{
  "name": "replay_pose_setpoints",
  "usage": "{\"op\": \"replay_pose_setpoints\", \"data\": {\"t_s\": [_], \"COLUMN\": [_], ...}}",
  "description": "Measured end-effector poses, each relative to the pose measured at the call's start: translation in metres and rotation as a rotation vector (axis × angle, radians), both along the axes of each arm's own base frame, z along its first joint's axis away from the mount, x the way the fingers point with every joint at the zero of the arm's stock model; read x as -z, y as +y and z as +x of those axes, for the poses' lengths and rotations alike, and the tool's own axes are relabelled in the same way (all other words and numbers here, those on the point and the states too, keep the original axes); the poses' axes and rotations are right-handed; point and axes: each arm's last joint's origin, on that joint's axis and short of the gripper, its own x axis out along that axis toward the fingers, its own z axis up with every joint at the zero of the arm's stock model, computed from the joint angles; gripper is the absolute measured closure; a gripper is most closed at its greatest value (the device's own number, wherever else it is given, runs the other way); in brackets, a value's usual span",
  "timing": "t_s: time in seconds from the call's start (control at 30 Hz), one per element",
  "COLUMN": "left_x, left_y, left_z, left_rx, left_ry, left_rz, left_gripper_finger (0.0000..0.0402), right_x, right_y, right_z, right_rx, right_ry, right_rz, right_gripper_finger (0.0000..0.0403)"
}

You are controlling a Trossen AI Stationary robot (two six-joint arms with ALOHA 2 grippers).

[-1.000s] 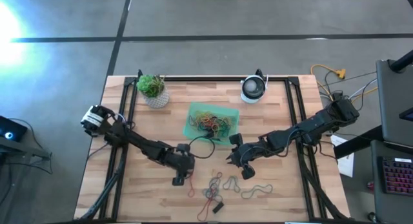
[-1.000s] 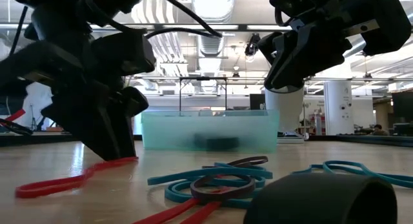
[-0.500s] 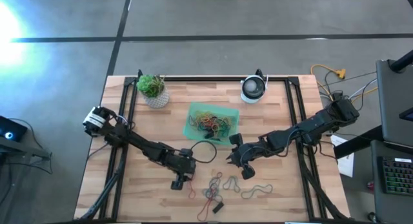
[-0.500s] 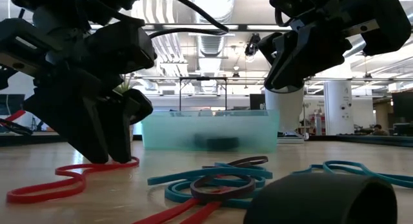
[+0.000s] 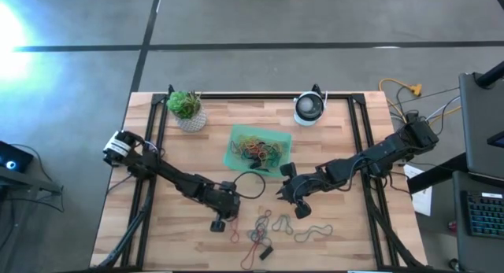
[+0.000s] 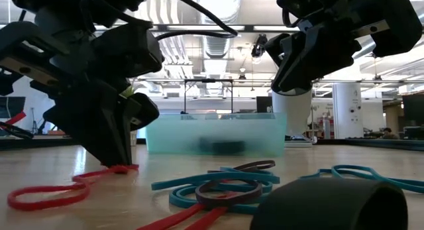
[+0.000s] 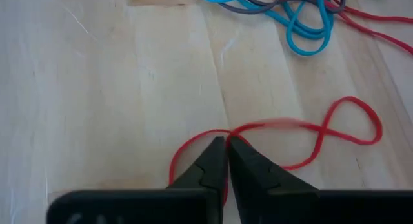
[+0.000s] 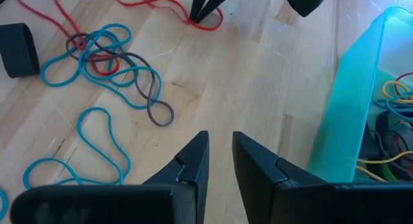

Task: Pick and place rubber bands into bin
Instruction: Put the red rubber band into the green bin

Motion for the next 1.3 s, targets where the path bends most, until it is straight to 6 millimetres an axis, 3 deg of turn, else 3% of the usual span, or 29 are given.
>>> {"op": "replay_pose_setpoints", "data": {"t_s": [0.2, 0.63, 1.3], "left_x": [-0.016, -0.080, -0.083], "left_y": [0.001, 0.008, 0.008], "left_z": [0.000, -0.008, -0.007], "left_rx": [-0.010, -0.037, -0.038], "left_ry": [-0.060, -0.305, -0.340], "left_rz": [0.008, 0.091, 0.113], "left_gripper_finger": [0.0400, 0.0401, 0.0401], "right_x": [0.000, 0.001, 0.002], "right_y": [0.000, 0.000, 0.000], "right_z": [0.000, -0.001, -0.001], "right_rx": [-0.001, 0.000, -0.001], "right_ry": [0.000, 0.006, 0.006], "right_rz": [-0.001, -0.002, -0.003], "right_gripper_finger": [0.0339, 0.0339, 0.0339]}}
